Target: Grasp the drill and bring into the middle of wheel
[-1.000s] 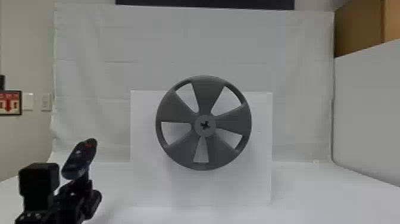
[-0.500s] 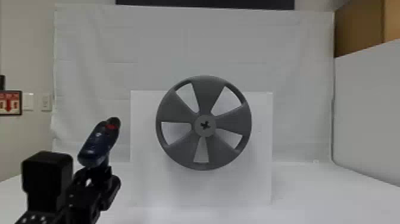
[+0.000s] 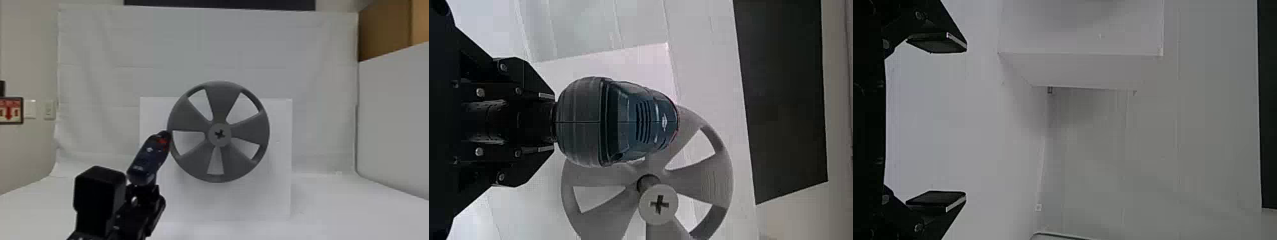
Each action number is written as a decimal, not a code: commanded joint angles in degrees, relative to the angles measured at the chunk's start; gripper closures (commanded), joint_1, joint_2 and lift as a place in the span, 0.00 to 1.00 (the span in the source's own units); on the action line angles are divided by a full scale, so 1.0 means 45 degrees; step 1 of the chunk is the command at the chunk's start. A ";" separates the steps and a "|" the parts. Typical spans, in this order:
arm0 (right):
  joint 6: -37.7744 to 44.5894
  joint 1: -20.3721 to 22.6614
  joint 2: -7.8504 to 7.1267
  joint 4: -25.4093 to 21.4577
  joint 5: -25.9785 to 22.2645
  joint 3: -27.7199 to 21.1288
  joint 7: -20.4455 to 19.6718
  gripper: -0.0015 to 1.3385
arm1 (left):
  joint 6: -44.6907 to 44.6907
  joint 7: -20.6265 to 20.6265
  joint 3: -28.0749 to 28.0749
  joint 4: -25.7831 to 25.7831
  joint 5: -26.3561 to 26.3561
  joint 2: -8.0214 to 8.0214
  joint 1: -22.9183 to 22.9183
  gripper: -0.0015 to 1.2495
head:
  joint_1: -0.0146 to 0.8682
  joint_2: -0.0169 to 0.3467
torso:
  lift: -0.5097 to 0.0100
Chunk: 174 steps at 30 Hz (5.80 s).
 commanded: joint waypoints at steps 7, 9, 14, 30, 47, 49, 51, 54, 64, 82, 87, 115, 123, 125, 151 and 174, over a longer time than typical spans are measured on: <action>0.0000 0.0001 -0.0005 0.0000 0.0080 0.0075 0.0000 0.18 | 0.2025 -0.0002 -0.0689 -0.0169 0.1057 -0.0007 -0.1084 0.97 | 0.02 0.05 | 0.20; 0.0000 0.0001 -0.0005 0.0000 0.0080 0.0095 0.0000 0.18 | 0.2435 -0.0022 -0.0787 -0.0267 0.1057 -0.0027 -0.1299 0.97 | 0.02 0.05 | 0.20; 0.0000 -0.0019 -0.0005 0.0000 0.0119 0.0134 0.0000 0.18 | 0.2845 -0.0373 -0.0807 -0.0267 0.1115 -0.0124 -0.1631 0.97 | 0.02 0.05 | 0.20; 0.0000 -0.0058 0.0015 0.0019 0.0275 0.0309 0.0000 0.19 | 0.3763 -0.1389 -0.1275 0.0085 0.0803 -0.0593 -0.2764 0.97 | 0.02 0.05 | 0.20; 0.0000 -0.0078 -0.0005 0.0078 0.0275 0.0388 0.0000 0.19 | 0.3763 -0.1623 -0.1568 0.1237 0.0764 -0.0827 -0.3389 0.97 | 0.02 0.05 | 0.20; 0.0000 -0.0078 -0.0005 0.0078 0.0295 0.0407 0.0000 0.19 | 0.3763 -0.1623 -0.1607 0.1315 0.0764 -0.0827 -0.3467 0.97 | 0.02 0.05 | 0.20; 0.0000 -0.0078 -0.0005 0.0078 0.0295 0.0407 0.0000 0.19 | 0.3763 -0.1643 -0.1627 0.1335 0.0725 -0.0847 -0.3526 0.97 | 0.02 0.05 | 0.20; 0.0000 -0.0078 -0.0005 0.0098 0.0314 0.0427 0.0000 0.19 | 0.3763 -0.1643 -0.1646 0.1354 0.0705 -0.0847 -0.3624 0.97 | 0.02 0.05 | 0.20; 0.0000 -0.0097 -0.0005 0.0117 0.0314 0.0485 0.0000 0.19 | 0.3704 -0.1662 -0.1744 0.1510 0.0627 -0.0886 -0.3838 0.97 | 0.02 0.05 | 0.20; 0.0000 -0.0097 -0.0024 0.0117 0.0314 0.0505 0.0000 0.19 | 0.3372 -0.1701 -0.1842 0.2253 0.0588 -0.1042 -0.4112 0.97 | 0.02 0.05 | 0.20; 0.0000 -0.0097 -0.0024 0.0117 0.0334 0.0505 0.0000 0.19 | 0.3372 -0.1682 -0.1861 0.2331 0.0529 -0.1062 -0.4131 0.97 | 0.02 0.05 | 0.20; 0.0000 -0.0117 -0.0024 0.0117 0.0334 0.0505 0.0000 0.19 | 0.3275 -0.1740 -0.1783 0.2682 0.0276 -0.1081 -0.4229 0.97 | 0.02 0.05 | 0.20; 0.0000 -0.0117 -0.0024 0.0117 0.0334 0.0524 0.0000 0.19 | 0.3275 -0.1740 -0.1764 0.2702 0.0217 -0.1081 -0.4229 0.97 | 0.02 0.05 | 0.20; 0.0000 -0.0117 -0.0024 0.0117 0.0334 0.0524 0.0000 0.19 | 0.3255 -0.1740 -0.1764 0.2721 0.0237 -0.1081 -0.4229 0.97 | 0.02 0.05 | 0.20; 0.0020 -0.0117 -0.0063 0.0117 0.0334 0.0544 0.0000 0.19 | 0.3255 -0.1799 -0.1764 0.2741 0.0100 -0.1062 -0.4229 0.97 | 0.02 0.05 | 0.20; 0.0020 -0.0136 -0.0083 0.0117 0.0334 0.0544 0.0000 0.19 | 0.3236 -0.1838 -0.1764 0.2760 0.0041 -0.1062 -0.4249 0.97 | 0.02 0.05 | 0.20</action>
